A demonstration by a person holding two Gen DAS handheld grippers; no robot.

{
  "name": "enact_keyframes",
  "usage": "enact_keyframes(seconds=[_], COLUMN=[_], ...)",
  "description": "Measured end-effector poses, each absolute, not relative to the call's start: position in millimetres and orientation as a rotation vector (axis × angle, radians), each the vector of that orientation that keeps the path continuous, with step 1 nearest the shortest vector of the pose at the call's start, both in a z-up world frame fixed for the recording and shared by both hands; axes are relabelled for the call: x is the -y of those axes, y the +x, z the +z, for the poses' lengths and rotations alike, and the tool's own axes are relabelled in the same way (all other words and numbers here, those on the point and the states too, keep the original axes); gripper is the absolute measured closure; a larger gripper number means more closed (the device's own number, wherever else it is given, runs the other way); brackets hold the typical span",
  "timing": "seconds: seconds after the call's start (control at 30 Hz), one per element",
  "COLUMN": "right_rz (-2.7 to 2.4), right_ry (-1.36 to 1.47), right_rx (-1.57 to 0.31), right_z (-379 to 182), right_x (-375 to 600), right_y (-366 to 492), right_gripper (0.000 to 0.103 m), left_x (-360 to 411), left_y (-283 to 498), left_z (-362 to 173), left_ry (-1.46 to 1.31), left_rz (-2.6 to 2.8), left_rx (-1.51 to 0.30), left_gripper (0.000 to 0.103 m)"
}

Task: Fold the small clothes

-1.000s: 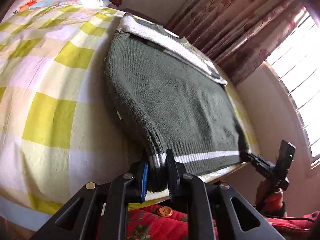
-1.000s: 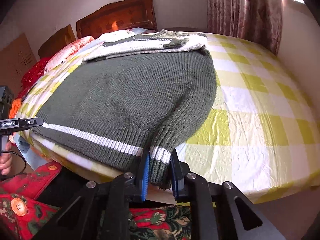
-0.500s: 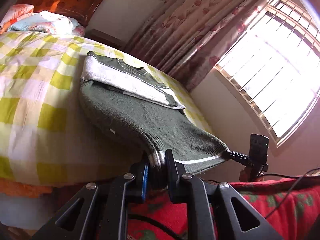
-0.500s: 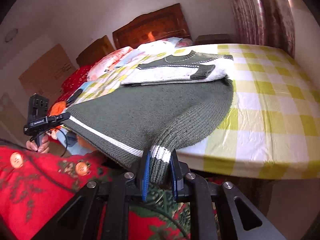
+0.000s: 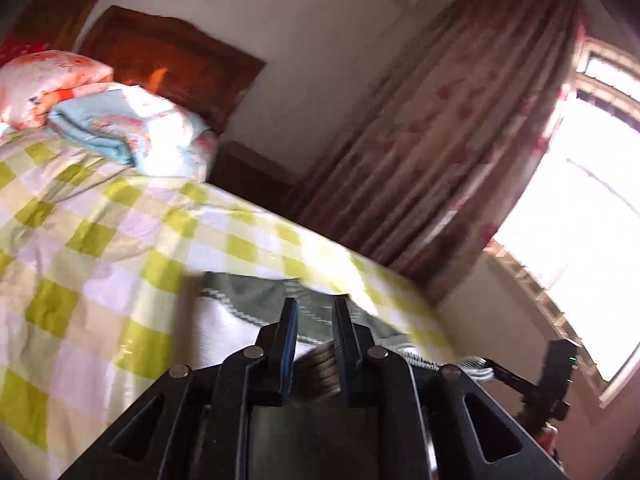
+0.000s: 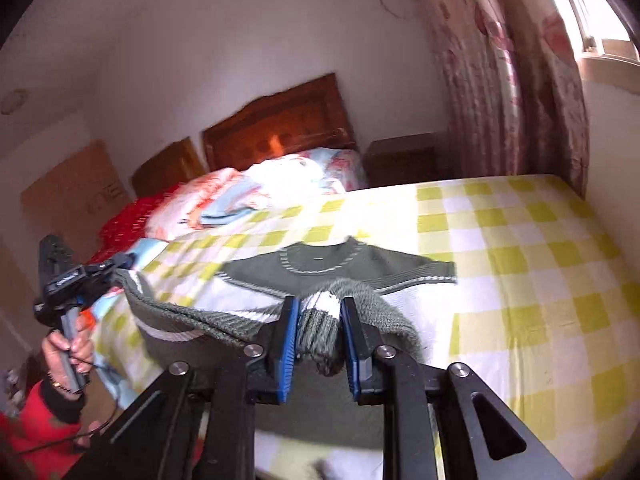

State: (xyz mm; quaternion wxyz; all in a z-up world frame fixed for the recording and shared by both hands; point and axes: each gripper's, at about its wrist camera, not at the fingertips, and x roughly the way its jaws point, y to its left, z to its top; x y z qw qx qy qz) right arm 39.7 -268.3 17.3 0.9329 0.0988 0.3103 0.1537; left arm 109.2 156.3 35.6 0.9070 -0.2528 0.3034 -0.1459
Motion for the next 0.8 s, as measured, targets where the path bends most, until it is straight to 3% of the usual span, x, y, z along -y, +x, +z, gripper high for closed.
enact_keyframes(seconds=[0.03,0.3,0.57,0.8], right_rz=[0.242,0.163,0.285,0.323], right_ry=[0.166,0.130,-0.017,-0.123], right_rx=[-0.677,-0.792,-0.854,-0.997], right_z=[9.8,-39.7,-31.6,-60.8], right_x=[265.7,293.5,259.5,233.6], right_y=[57.0,63.1,118.4,180.5], right_gripper=[0.000,0.000,0.000,0.000], left_x=[-158.2,-180.1,-129.7,-118.4], left_y=[122.8,101.0,111.3,113.2], left_z=[22.4,-41.9,-14.5,-23.1], left_ry=[-0.517,-0.487,-0.335,-0.266], left_rz=[-0.220,-0.133,-0.341,-0.360], left_rx=[-0.687,-0.791,-0.817,-0.882], left_gripper=[0.079,0.079,0.075,0.075])
